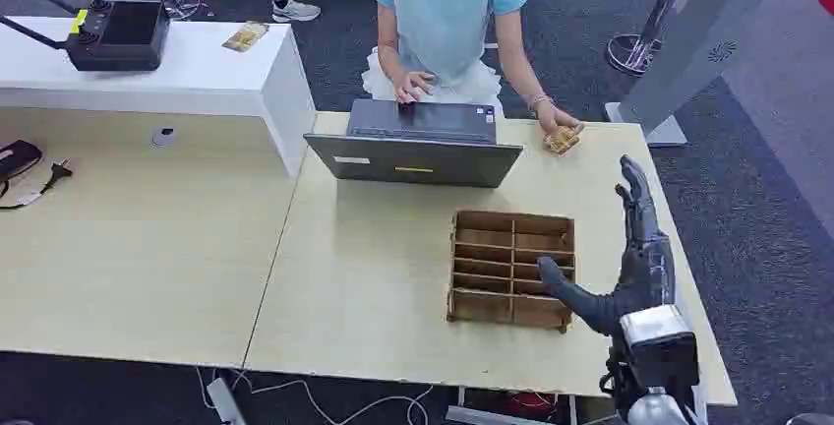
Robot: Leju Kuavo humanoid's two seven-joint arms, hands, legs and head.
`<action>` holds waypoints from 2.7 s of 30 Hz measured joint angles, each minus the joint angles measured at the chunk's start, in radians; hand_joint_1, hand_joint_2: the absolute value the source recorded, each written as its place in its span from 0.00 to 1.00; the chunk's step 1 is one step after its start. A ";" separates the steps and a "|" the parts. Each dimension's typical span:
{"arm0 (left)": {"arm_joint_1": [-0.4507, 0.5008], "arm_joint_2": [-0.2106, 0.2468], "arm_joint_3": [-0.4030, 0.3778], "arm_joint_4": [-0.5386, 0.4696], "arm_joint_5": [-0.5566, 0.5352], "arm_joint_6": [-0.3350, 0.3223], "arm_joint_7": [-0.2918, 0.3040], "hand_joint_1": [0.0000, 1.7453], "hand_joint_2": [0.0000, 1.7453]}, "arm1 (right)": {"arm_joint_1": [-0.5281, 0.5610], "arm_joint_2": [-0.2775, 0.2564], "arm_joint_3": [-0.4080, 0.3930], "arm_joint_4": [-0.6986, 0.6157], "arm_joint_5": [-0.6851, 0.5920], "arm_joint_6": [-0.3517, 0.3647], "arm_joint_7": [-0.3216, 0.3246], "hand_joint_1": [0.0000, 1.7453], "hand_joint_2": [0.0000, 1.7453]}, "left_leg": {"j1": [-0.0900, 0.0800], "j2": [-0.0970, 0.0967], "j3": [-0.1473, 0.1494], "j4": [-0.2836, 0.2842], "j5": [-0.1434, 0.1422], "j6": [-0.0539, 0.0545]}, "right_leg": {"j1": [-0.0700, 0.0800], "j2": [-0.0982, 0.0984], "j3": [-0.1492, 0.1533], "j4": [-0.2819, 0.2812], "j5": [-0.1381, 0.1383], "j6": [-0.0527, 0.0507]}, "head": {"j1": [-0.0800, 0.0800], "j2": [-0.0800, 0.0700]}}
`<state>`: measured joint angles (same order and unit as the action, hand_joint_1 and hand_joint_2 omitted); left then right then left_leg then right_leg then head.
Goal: Pass the card to the sensor for recognition and then transmit it.
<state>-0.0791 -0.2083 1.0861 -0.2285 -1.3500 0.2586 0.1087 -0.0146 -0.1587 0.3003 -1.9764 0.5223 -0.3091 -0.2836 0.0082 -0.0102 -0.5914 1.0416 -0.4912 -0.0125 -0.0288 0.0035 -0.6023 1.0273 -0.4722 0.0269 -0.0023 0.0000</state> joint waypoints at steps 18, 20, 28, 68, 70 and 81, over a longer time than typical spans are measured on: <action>-0.008 0.003 -0.029 0.000 -0.035 -0.031 -0.003 0.00 0.00 | -0.583 -0.034 0.108 0.249 0.433 0.069 0.275 0.00 1.00 | 0.000 0.004 0.001 0.000 0.001 0.000 | 0.000 0.003 -0.001 0.000 0.002 0.000 | 0.000 0.000; -0.010 0.003 -0.034 0.000 -0.038 -0.032 -0.003 0.00 0.00 | -0.648 -0.034 0.124 0.296 0.454 0.127 0.318 0.00 1.00 | 0.000 0.004 0.001 0.000 0.002 0.000 | 0.000 0.003 -0.001 0.000 0.002 0.000 | 0.000 0.000; -0.011 0.004 -0.043 0.000 -0.045 -0.040 -0.003 0.00 0.00 | -0.828 -0.032 0.175 0.468 0.465 0.234 0.377 0.00 1.00 | 0.000 0.001 0.000 0.001 0.003 0.000 | 0.000 0.001 -0.001 0.000 0.003 0.000 | -0.001 0.000; -0.030 -0.002 -0.104 0.000 -0.082 -0.064 0.031 0.00 0.00 | -1.278 0.103 0.244 1.409 0.537 0.305 0.484 0.00 1.00 | 0.000 -0.001 0.001 0.001 0.004 0.000 | 0.000 0.000 -0.001 0.000 0.003 0.000 | 0.000 0.000; -0.030 -0.002 -0.107 0.000 -0.080 -0.064 0.031 0.00 0.00 | -1.278 0.101 0.236 1.417 0.537 0.304 0.484 0.00 1.00 | 0.000 -0.001 0.001 0.001 0.004 0.000 | 0.000 0.000 -0.001 0.000 0.003 0.000 | 0.000 0.000; -0.031 -0.002 -0.134 0.000 -0.099 -0.067 0.038 0.00 0.00 | -1.274 0.098 0.213 1.435 0.540 0.286 0.484 0.00 1.00 | 0.000 -0.001 0.001 0.001 0.004 0.000 | 0.000 0.000 -0.001 0.000 0.003 0.000 | 0.000 0.000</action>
<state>-0.1103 -0.2102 0.9526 -0.2285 -1.4492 0.1915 0.1469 -1.2886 -0.0610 0.5135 -0.5409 1.0624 -0.0229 0.2003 0.0081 -0.0108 -0.5906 1.0431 -0.4873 -0.0126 -0.0288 0.0038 -0.6036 1.0271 -0.4692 0.0266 -0.0027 0.0000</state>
